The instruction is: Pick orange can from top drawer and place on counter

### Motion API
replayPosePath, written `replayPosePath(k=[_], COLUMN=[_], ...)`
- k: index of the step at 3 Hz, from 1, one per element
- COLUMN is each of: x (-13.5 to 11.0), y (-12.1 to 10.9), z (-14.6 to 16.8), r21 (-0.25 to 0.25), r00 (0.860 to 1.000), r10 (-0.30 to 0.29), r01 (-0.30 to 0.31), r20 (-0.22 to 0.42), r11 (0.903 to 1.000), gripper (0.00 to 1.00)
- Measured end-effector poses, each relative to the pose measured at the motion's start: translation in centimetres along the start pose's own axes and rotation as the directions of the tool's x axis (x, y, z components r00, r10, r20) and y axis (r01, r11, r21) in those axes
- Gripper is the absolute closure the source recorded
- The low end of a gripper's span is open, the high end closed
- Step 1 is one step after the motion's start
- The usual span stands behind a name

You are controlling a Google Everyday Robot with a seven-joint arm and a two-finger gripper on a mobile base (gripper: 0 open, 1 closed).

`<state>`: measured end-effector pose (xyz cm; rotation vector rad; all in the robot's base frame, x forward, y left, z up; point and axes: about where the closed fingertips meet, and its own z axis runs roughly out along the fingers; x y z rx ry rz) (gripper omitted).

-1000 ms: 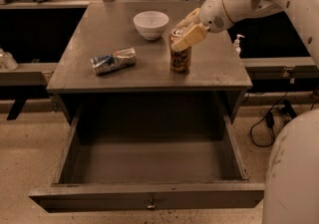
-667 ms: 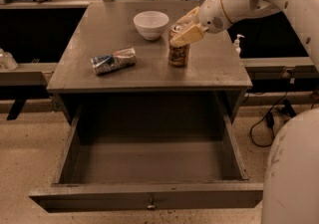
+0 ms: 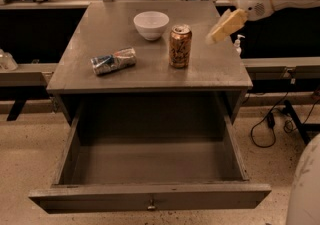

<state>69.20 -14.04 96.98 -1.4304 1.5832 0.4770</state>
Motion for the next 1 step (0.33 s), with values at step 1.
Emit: replayPosePath(k=[1], x=[-0.25], y=[-0.89], z=[-4.96], r21=[0.086], r00=[0.999], r10=[-0.010], r01=[0.014], r20=[-0.047], r11=[0.9962], gripper=[0.00])
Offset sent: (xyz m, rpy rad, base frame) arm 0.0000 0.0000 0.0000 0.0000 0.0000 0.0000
